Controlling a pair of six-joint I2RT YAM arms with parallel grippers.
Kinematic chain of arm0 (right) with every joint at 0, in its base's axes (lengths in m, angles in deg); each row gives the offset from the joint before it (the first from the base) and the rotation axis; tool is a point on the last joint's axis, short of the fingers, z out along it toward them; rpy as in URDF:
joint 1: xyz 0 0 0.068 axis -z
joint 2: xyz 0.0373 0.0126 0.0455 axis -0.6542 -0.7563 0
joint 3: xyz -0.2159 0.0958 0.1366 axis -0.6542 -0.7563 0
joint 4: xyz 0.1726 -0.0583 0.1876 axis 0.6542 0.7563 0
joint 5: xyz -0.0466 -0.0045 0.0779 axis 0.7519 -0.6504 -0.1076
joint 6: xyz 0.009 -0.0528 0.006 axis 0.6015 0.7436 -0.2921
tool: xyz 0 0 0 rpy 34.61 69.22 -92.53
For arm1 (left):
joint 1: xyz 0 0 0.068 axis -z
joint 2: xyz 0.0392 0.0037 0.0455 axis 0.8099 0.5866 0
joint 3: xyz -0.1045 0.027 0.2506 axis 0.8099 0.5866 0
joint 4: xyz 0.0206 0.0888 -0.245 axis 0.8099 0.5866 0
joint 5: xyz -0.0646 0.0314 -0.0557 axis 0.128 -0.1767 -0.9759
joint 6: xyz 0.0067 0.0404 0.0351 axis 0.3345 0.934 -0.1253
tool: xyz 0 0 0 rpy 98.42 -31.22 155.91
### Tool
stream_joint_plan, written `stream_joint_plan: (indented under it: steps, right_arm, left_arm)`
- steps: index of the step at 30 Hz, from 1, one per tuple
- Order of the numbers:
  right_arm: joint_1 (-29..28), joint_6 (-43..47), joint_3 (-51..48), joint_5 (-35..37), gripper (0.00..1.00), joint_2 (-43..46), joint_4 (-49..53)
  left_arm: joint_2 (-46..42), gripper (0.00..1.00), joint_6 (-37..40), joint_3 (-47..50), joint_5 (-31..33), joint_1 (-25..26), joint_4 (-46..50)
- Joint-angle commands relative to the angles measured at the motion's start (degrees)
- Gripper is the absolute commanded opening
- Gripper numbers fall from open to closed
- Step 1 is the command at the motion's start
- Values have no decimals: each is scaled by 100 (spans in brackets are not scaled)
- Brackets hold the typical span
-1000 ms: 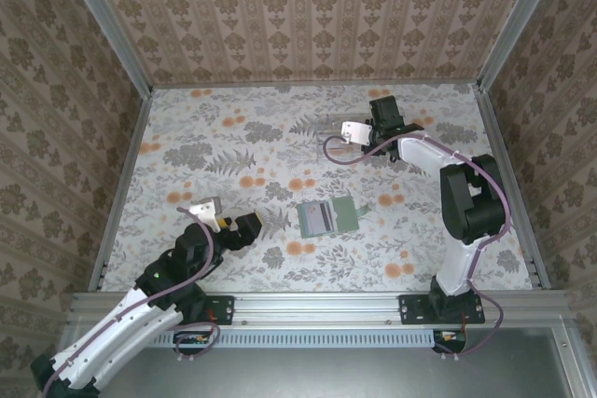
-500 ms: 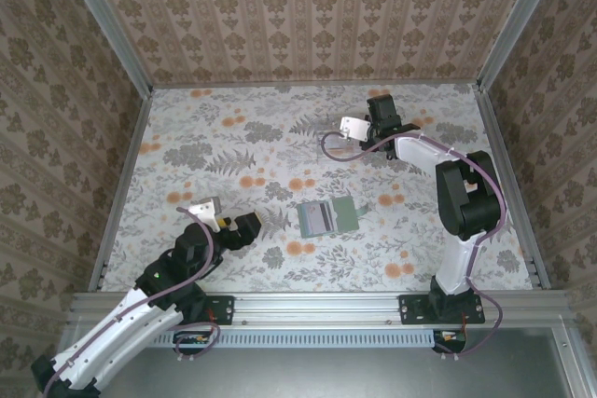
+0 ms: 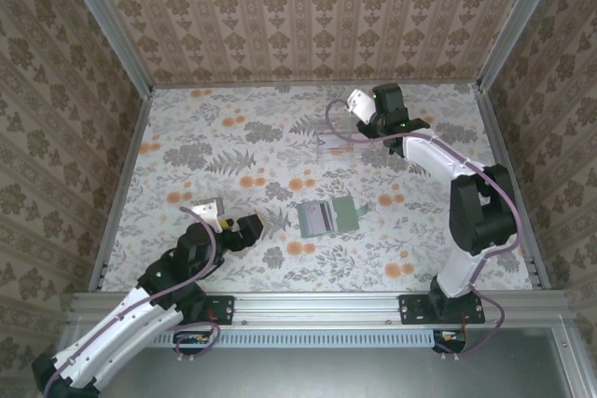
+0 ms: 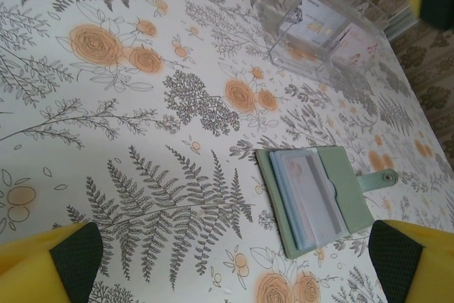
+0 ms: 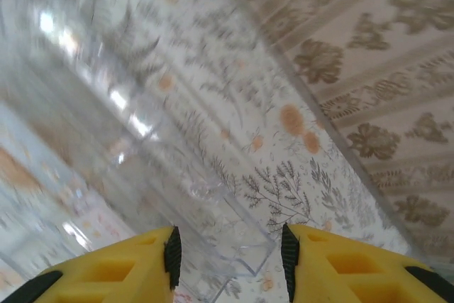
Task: Take the credit cards out of the card holder
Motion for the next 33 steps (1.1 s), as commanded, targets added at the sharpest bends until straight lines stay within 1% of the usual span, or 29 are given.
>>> stream_joint_plan:
  steps: [1,2,5,7,8,10,13,17,19,22,23,26,29,31,33]
  right_arm:
    - [-185,-2559,254,-22,45,541,623]
    - [-220,-3168,206,-87,45,649,776]
    - [-345,-4496,-91,-483,44,939,1185]
    - [-471,-5175,-420,-735,44,1083,1337]
    - [-555,-5378,-638,-855,44,1139,1369]
    - [-805,-5556,-1088,-900,44,1252,1298]
    - [-1197,-5802,-1824,-872,43,1380,1041]
    - [-1346,-6221,-2620,-928,41,1418,724]
    - [-1349,-6379,-2941,-958,41,1419,598]
    - [-1352,-6507,-3343,-1159,40,1449,392]
    - [-1357,-6548,-3458,-1234,40,1444,327]
    - [-1372,-6614,-3773,-1305,40,1406,73]
    - [-1372,-6729,-3929,-1460,40,1296,-158]
    - [-1397,-6845,-3924,-1599,39,1222,-244]
    - [-1471,-6880,-3886,-1625,37,1153,-270]
  left_arm:
    - [342,100,40,-6,-226,-69,-384]
    - [521,100,54,-54,-281,-74,-477]
    - [1165,99,81,-240,-484,-78,-796]
    - [1693,97,51,-368,-662,-87,-1061]
    - [1968,96,33,-436,-787,-88,-1232]
    - [2591,93,-21,-591,-1021,-87,-1539]
    - [3502,80,-75,-899,-1382,-79,-1881]
    - [4460,69,-129,-1326,-1667,-2,-2140]
    - [4782,65,-140,-1489,-1710,84,-2212]
    - [5175,62,-140,-1728,-1669,231,-2204]
    - [5299,59,-147,-1789,-1658,272,-2216]
    - [5639,57,-197,-1935,-1683,377,-2273]
    - [5905,53,-243,-2064,-1745,461,-2324]
    - [6037,52,-263,-2135,-1754,502,-2309]
    - [6110,49,-270,-2159,-1763,523,-2309]
